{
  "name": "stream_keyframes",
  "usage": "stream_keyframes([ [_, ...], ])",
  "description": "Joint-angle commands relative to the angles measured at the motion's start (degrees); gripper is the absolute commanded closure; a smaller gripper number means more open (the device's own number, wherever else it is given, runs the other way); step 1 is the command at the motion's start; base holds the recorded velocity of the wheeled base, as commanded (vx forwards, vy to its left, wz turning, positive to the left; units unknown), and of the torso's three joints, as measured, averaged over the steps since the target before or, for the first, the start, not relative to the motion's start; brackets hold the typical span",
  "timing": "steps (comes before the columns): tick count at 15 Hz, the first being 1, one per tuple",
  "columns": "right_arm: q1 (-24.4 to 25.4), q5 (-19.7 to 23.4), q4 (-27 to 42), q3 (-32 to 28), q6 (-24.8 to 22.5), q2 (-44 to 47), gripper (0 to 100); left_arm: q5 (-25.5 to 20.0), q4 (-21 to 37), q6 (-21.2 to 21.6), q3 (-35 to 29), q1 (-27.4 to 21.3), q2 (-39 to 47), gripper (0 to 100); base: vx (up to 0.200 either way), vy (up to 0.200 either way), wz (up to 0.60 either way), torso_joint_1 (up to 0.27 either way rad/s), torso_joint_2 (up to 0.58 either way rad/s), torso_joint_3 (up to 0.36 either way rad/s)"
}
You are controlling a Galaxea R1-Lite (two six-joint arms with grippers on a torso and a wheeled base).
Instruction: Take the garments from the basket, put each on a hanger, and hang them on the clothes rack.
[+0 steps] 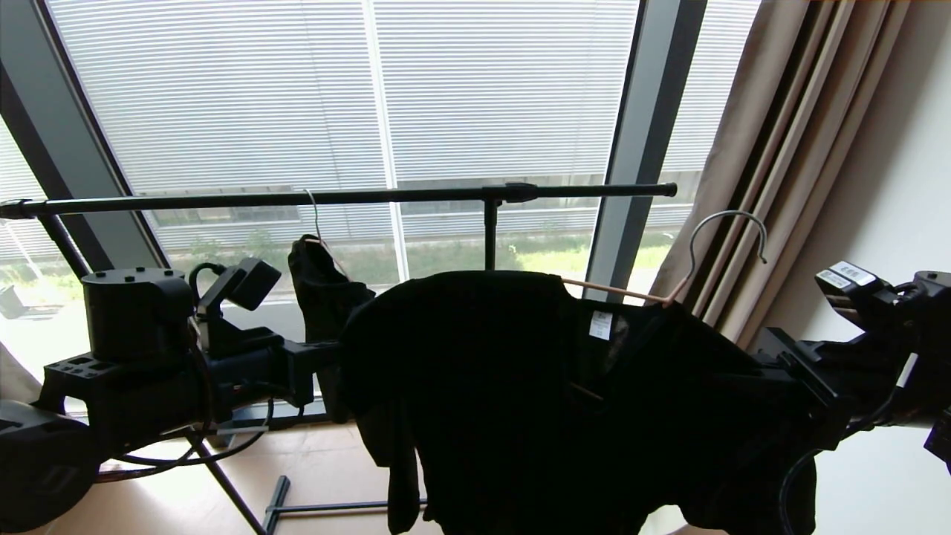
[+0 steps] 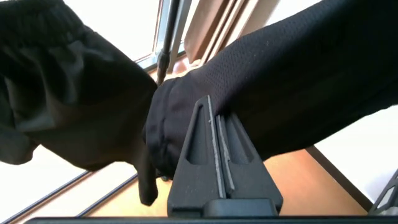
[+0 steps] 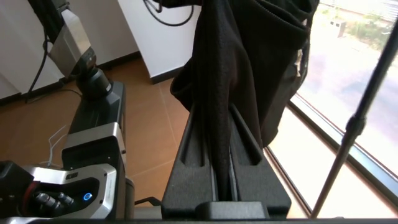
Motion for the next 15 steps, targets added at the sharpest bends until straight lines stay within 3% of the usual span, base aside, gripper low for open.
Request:
stream_keyframes([
  [1, -1.2, 0.0, -0.3, -0.3, 0.0, 0.0, 100, 0.0, -0.8, 0.0, 1.7, 1.1, -1.8, 100, 0.0, 0.0, 0.0, 0.0, 0.0, 0.0],
  [7, -1.6, 2.2, -3.1, 0.5, 0.0, 0.2, 100, -0.1, -1.0, 0.0, 4.8, 1.9, -3.9, 100, 0.0, 0.0, 0.0, 0.0, 0.0, 0.0],
  [12, -1.5, 2.0, -3.1, 0.4, -0.1, 0.2, 100, -0.4, -6.1, 0.0, 5.6, 0.7, -3.7, 100, 0.0, 0.0, 0.0, 0.0, 0.0, 0.0],
  [13, -1.5, 2.0, -3.1, 0.3, -0.1, 0.3, 100, -0.4, -6.1, 0.0, 5.6, 0.7, -3.7, 0, 0.0, 0.0, 0.0, 0.0, 0.0, 0.0],
  [15, -1.6, 1.9, -3.0, 0.1, 0.0, 0.3, 100, -0.4, -6.1, 0.0, 5.7, 0.9, -3.7, 0, 0.0, 0.0, 0.0, 0.0, 0.0, 0.0],
])
